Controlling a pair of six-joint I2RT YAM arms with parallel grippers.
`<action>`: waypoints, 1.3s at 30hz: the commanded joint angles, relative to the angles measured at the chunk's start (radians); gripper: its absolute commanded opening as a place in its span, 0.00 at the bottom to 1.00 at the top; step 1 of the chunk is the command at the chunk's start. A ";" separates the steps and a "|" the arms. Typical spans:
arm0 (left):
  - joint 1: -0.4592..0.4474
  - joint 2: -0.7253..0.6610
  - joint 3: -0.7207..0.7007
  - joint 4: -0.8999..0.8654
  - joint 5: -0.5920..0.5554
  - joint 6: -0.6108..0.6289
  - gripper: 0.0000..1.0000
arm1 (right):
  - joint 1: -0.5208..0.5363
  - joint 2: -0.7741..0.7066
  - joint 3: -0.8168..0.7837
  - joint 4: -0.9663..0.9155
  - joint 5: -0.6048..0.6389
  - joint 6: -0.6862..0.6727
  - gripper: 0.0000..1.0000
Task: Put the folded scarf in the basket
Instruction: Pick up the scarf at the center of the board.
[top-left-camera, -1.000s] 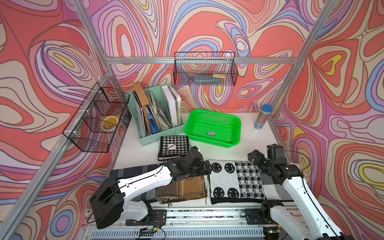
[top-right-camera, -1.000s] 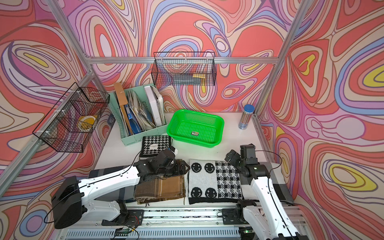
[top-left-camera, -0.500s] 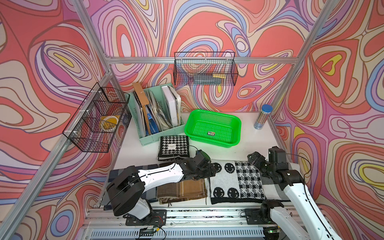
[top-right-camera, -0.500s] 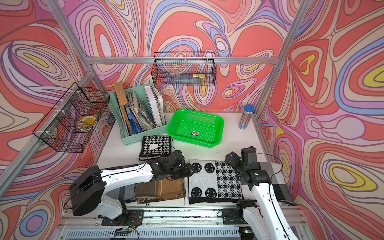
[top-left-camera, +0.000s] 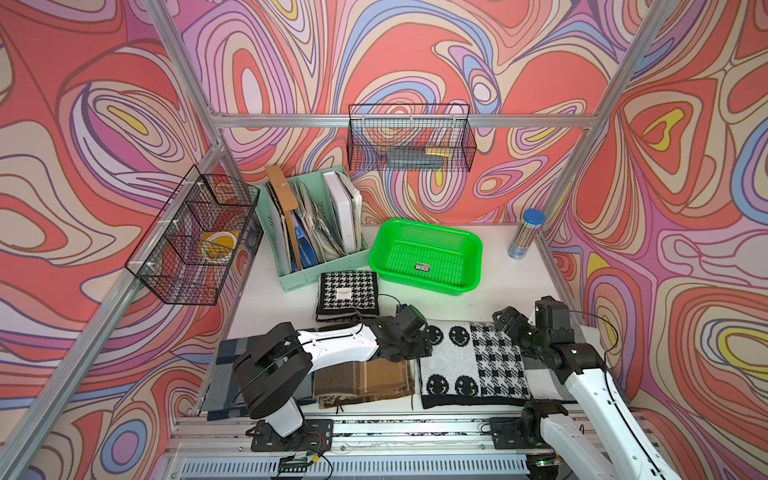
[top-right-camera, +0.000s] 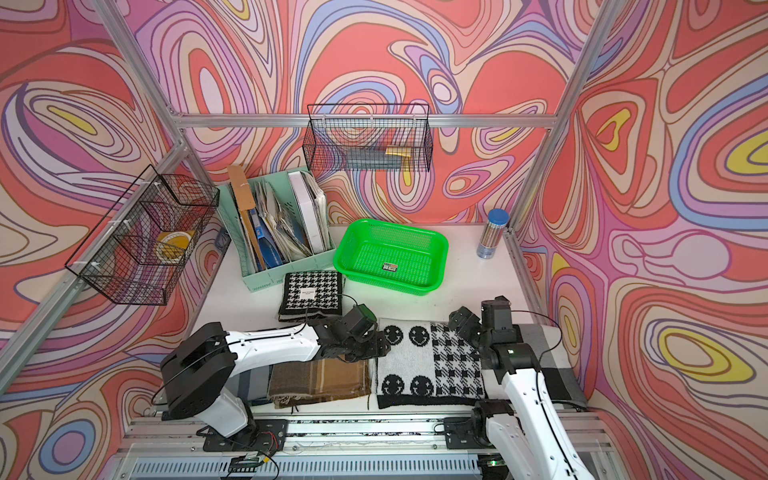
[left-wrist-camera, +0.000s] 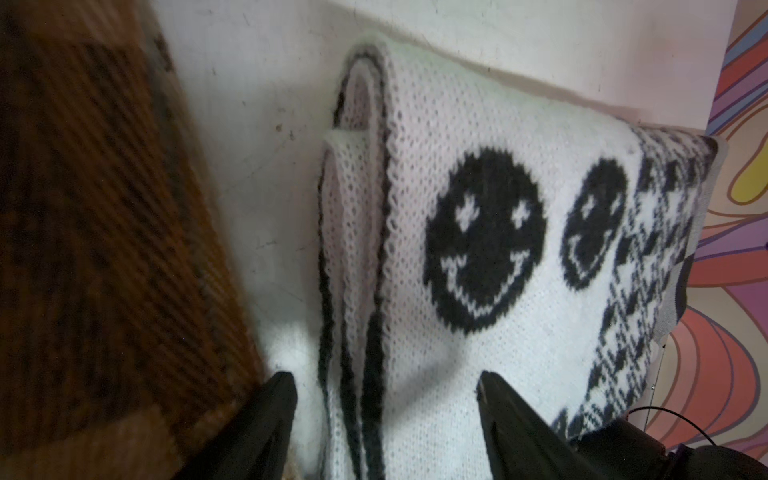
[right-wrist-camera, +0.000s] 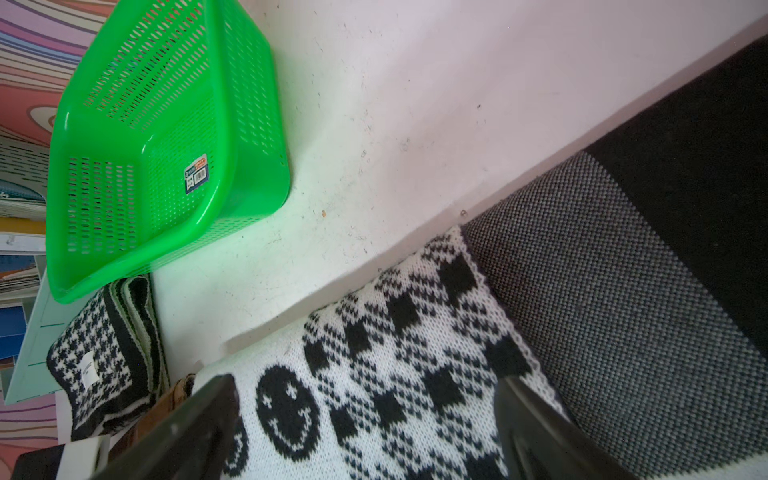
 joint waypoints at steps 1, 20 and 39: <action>-0.003 0.038 0.033 0.011 0.017 0.022 0.71 | -0.003 0.001 -0.019 0.017 -0.012 -0.003 0.98; -0.004 0.115 0.065 0.009 0.006 0.016 0.38 | -0.003 0.005 -0.085 0.067 -0.019 -0.009 0.98; 0.082 0.054 0.115 -0.082 -0.012 0.056 0.00 | -0.004 0.216 0.019 0.077 0.138 -0.025 0.95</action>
